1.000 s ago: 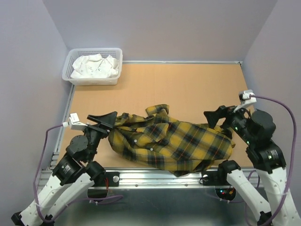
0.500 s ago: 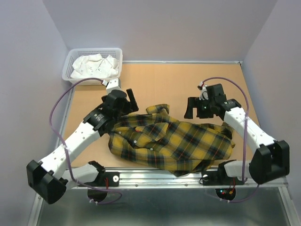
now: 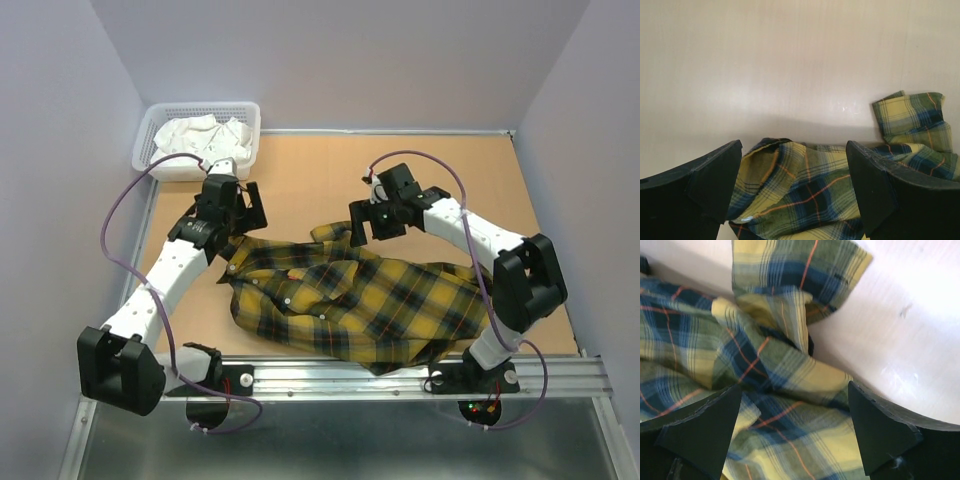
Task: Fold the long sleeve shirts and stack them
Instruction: Flatten the shirt out
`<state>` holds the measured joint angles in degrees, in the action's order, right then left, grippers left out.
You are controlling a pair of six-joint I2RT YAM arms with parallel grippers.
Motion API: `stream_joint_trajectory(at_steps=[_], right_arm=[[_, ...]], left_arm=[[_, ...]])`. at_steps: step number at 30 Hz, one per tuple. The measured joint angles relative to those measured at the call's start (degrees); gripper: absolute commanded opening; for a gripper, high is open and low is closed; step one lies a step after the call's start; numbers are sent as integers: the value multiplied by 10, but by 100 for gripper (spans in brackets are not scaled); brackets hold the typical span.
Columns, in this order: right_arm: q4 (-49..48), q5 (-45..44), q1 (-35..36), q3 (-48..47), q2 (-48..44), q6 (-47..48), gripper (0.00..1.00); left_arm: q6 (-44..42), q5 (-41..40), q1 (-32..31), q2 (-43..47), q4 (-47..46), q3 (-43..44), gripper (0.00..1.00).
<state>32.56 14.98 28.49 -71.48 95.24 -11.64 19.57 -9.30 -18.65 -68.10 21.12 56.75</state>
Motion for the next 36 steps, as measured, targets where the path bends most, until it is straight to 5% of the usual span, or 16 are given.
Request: stream_joint_trajectory(at_steps=[7,14,23,26,30,33,36], right_arm=[[-20,0,0,-26,60,-10,88],[-43,23,0,-26,102,-28,82],[-79,58,1,-26,136,-47,71],[-86,65,1,-26,146,-47,67],[-91,73,1,-26,151,-47,60],[-93,76,1,-27,151,-47,51],[-96,76,1,-27,151,-44,26]], left_arm=[[-7,24,45,-16,0,3,94],[-9,46,47,-61,5,3,63],[-14,58,47,-70,20,-9,47],[-15,57,47,-70,24,-20,32],[-17,51,47,-70,33,-25,24],[-17,49,47,-70,32,-25,17],[-17,56,47,-70,26,-30,4]])
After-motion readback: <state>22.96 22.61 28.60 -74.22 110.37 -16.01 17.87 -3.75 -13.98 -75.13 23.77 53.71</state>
